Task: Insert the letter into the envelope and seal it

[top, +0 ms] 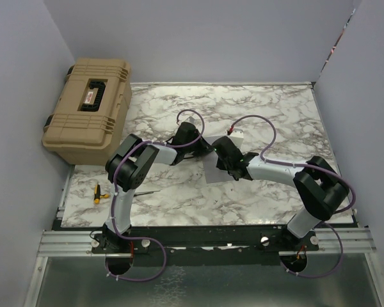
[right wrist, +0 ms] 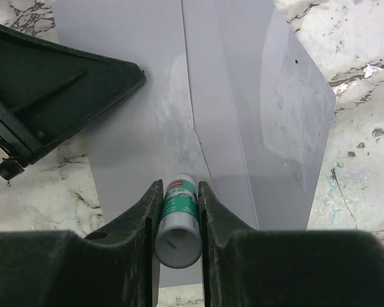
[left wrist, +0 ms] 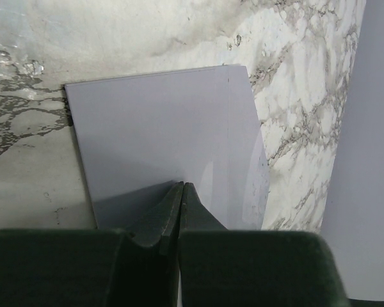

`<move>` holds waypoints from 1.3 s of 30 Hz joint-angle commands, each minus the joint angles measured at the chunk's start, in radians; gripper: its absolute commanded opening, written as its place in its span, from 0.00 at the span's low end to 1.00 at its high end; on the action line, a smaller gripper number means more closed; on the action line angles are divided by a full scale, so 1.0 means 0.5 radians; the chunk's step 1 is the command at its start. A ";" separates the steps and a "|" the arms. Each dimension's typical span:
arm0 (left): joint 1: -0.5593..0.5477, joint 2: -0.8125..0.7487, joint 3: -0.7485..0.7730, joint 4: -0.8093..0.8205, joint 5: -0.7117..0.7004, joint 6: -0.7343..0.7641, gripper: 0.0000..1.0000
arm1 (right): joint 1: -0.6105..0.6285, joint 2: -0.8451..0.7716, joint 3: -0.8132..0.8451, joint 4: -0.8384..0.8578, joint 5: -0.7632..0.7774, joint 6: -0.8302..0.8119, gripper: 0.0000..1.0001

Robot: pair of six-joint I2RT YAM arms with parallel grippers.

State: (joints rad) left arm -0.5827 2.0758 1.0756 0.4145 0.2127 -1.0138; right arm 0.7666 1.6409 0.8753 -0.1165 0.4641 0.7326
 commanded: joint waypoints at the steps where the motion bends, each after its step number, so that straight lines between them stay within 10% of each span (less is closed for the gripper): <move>1: 0.027 0.201 -0.091 -0.460 -0.207 0.118 0.00 | 0.018 0.060 -0.047 -0.228 0.046 0.038 0.01; 20: 0.027 0.242 -0.034 -0.503 -0.129 0.172 0.00 | -0.164 0.381 0.382 -0.071 0.226 -0.245 0.01; 30: 0.029 0.189 0.089 -0.573 -0.004 0.243 0.01 | -0.164 -0.251 0.240 -0.252 -0.225 -0.243 0.01; 39: 0.029 -0.109 0.215 -0.583 0.185 0.369 0.33 | -0.212 -0.818 -0.159 -0.491 -0.256 -0.021 0.01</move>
State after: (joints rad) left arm -0.5709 2.0899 1.1950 0.2829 0.2829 -0.9115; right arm 0.6804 1.2610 0.8909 -0.2451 0.3748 0.6556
